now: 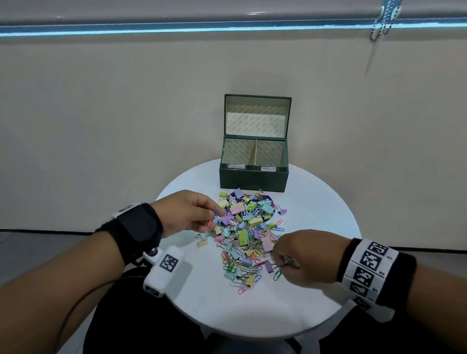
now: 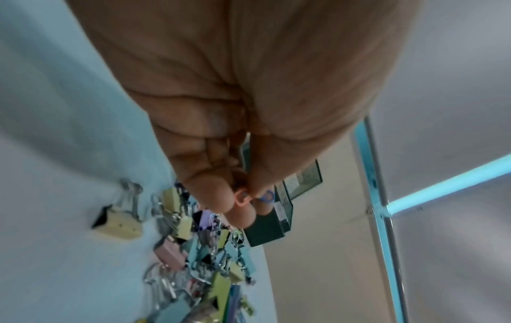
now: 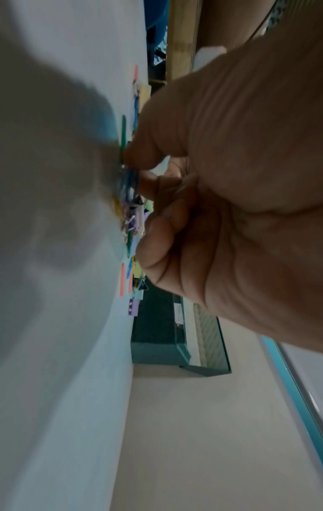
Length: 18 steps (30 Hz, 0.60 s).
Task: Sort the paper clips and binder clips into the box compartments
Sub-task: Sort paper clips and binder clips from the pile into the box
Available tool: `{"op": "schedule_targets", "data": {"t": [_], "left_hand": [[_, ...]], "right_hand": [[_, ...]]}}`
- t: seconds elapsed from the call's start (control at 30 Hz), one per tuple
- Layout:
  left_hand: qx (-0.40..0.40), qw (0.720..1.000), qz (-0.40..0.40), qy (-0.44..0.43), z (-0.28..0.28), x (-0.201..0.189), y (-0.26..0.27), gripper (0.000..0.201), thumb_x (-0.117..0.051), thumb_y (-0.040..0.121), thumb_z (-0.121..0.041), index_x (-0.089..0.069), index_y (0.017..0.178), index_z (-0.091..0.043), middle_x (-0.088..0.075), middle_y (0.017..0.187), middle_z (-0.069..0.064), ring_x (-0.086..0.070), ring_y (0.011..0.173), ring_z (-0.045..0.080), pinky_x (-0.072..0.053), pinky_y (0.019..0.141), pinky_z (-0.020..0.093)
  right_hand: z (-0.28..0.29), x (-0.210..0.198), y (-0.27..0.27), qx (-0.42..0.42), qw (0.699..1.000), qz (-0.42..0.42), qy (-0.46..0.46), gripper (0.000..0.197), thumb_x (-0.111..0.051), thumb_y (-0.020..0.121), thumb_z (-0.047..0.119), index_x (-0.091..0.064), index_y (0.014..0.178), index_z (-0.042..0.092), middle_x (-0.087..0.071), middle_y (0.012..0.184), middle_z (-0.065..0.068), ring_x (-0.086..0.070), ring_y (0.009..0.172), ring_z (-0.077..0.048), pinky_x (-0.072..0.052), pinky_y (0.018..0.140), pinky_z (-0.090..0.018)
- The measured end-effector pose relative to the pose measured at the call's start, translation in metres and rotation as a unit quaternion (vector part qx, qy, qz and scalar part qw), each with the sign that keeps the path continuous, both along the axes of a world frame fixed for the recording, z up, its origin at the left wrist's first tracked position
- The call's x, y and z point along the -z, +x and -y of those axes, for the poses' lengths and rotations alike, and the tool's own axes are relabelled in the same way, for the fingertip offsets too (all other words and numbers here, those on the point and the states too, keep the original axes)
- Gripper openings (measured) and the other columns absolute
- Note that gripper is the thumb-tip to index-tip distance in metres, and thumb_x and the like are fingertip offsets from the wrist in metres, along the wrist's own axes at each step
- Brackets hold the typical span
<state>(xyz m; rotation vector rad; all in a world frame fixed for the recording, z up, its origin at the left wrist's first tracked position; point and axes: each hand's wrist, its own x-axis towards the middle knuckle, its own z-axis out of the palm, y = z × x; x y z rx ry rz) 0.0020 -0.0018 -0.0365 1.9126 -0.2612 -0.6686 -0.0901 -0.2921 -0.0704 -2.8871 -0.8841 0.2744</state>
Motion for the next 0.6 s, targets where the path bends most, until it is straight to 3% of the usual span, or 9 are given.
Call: {"op": "schedule_targets", "data": {"t": [0.1,0.2,0.27,0.3,0.37,0.4,0.43,0.53,0.6], "left_hand": [[-0.074,0.99,-0.094,-0.081,0.001,0.001,0.003,0.018,-0.051,0.097,0.003,-0.068,0.096,-0.003,-0.069,0.095,0.015,-0.068,0.072,0.017,-0.056,0.06,0.023],[-0.118,0.968,-0.177,-0.135,0.0,0.002,0.005,0.018,-0.046,0.094,0.0,-0.063,0.095,-0.008,-0.07,0.097,0.016,-0.064,0.067,0.018,-0.054,0.055,0.024],[-0.106,0.959,-0.218,-0.144,0.001,0.002,0.004,0.005,-0.055,0.087,-0.011,-0.059,0.09,-0.013,-0.066,0.086,0.011,-0.058,0.064,0.018,-0.049,0.05,0.024],[-0.08,0.966,-0.212,-0.128,0.002,0.003,0.002,0.007,-0.063,0.082,-0.019,-0.057,0.085,-0.015,-0.061,0.079,0.008,-0.053,0.06,0.016,-0.044,0.048,0.023],[-0.001,0.992,-0.125,-0.031,0.006,0.003,-0.003,0.029,-0.076,0.072,-0.036,-0.054,0.074,-0.017,-0.051,0.066,0.002,-0.041,0.054,0.014,-0.032,0.047,0.023],[0.053,0.996,-0.056,0.046,0.011,0.002,-0.008,0.035,-0.078,0.072,-0.044,-0.054,0.072,-0.018,-0.048,0.063,-0.002,-0.038,0.053,0.013,-0.03,0.049,0.023],[0.114,0.985,0.014,0.129,0.016,-0.001,-0.013,0.036,-0.077,0.077,-0.049,-0.057,0.072,-0.02,-0.048,0.06,-0.009,-0.039,0.053,0.01,-0.031,0.051,0.021],[0.255,0.896,0.193,0.31,0.026,-0.003,-0.028,0.019,-0.069,0.087,-0.047,-0.069,0.086,-0.028,-0.054,0.063,-0.027,-0.047,0.06,-0.006,-0.034,0.06,0.013],[0.288,0.838,0.27,0.377,0.029,-0.003,-0.037,0.018,-0.066,0.087,-0.048,-0.068,0.101,-0.037,-0.057,0.085,-0.029,-0.05,0.078,-0.007,-0.039,0.07,0.018]], "right_hand": [[0.003,0.003,0.003,0.016,0.999,-0.009,0.042,0.013,-0.046,0.081,0.029,-0.055,0.08,0.021,-0.06,0.076,0.007,-0.053,0.066,-0.014,-0.051,0.062,-0.035],[0.012,-0.009,0.011,0.079,0.979,-0.075,0.172,0.014,-0.05,0.09,0.024,-0.053,0.076,0.026,-0.056,0.066,0.019,-0.049,0.061,-0.004,-0.043,0.061,-0.022],[0.022,-0.017,0.014,0.152,0.92,-0.167,0.319,0.019,-0.051,0.096,0.014,-0.054,0.078,0.018,-0.056,0.065,0.015,-0.047,0.057,-0.006,-0.042,0.06,-0.023],[0.025,-0.021,0.015,0.188,0.858,-0.231,0.418,0.019,-0.051,0.097,0.01,-0.054,0.079,0.014,-0.059,0.07,0.007,-0.049,0.057,-0.012,-0.043,0.057,-0.026],[0.03,-0.025,0.015,0.247,0.711,-0.327,0.571,0.02,-0.046,0.098,0.002,-0.054,0.081,0.009,-0.059,0.076,-0.009,-0.051,0.055,-0.019,-0.043,0.05,-0.026],[0.031,-0.028,0.016,0.271,0.663,-0.347,0.605,0.022,-0.041,0.098,-0.002,-0.054,0.084,0.009,-0.058,0.076,-0.011,-0.051,0.054,-0.019,-0.043,0.047,-0.025],[0.033,-0.028,0.016,0.292,0.634,-0.357,0.62,0.026,-0.037,0.097,-0.005,-0.056,0.086,0.008,-0.057,0.075,-0.012,-0.05,0.054,-0.019,-0.043,0.046,-0.024],[0.036,-0.029,0.016,0.298,0.616,-0.406,0.606,0.029,-0.034,0.081,-0.005,-0.06,0.085,0.007,-0.054,0.076,-0.012,-0.046,0.056,-0.02,-0.036,0.043,-0.024],[0.034,-0.029,0.012,0.276,0.638,-0.455,0.556,0.019,-0.044,0.07,0.007,-0.061,0.079,0.008,-0.05,0.07,-0.011,-0.041,0.053,-0.02,-0.03,0.041,-0.021]]}}
